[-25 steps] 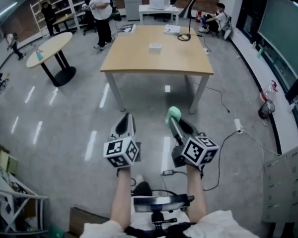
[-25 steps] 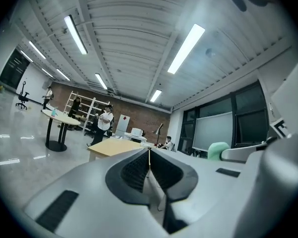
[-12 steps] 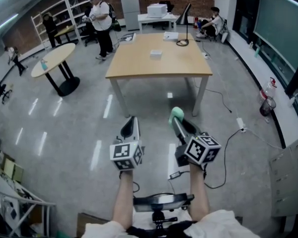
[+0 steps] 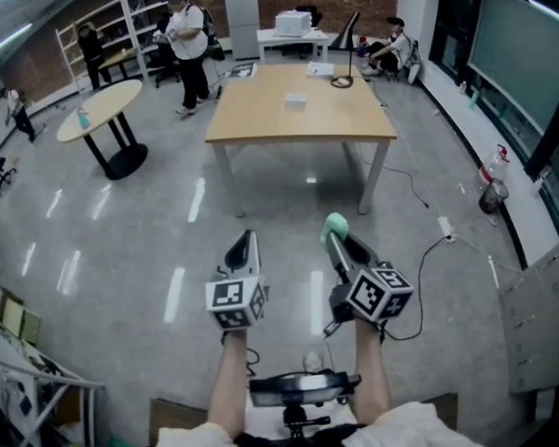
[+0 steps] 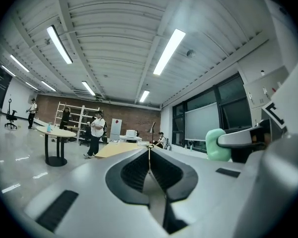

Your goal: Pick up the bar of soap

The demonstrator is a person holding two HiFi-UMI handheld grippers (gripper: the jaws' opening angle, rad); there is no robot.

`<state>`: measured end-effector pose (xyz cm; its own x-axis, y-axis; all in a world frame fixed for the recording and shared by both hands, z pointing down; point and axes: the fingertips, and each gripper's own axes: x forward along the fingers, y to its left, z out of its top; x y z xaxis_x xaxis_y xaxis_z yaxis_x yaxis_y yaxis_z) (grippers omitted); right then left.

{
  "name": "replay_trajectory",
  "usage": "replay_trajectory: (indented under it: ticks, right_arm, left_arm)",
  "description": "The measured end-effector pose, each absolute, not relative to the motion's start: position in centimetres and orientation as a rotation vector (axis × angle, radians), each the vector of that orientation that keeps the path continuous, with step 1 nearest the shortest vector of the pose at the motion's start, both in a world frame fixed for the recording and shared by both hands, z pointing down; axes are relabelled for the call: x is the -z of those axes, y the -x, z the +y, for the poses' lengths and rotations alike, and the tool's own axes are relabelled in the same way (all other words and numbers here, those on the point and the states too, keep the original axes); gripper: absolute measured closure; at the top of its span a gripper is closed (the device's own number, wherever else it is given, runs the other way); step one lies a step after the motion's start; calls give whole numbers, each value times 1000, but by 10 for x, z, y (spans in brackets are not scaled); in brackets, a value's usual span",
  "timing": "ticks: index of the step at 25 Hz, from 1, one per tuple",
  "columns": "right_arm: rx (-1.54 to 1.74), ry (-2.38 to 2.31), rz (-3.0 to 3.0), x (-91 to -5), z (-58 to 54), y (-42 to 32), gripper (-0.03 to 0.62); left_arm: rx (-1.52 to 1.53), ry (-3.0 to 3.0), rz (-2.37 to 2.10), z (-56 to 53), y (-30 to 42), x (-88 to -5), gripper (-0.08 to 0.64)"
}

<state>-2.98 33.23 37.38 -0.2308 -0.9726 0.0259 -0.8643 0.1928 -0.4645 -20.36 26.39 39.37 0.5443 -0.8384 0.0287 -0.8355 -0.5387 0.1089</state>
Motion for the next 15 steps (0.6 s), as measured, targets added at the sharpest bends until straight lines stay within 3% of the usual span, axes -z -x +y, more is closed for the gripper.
replay_trajectory:
  ticks: [7, 15]
  right_arm:
    - [503, 1843, 2222, -376, 364, 38, 471]
    - [416, 1848, 2296, -354, 370, 23, 471]
  left_arm:
    - [29, -2666, -1410, 292, 207, -411, 545]
    - [169, -2673, -1451, 303, 199, -373, 545]
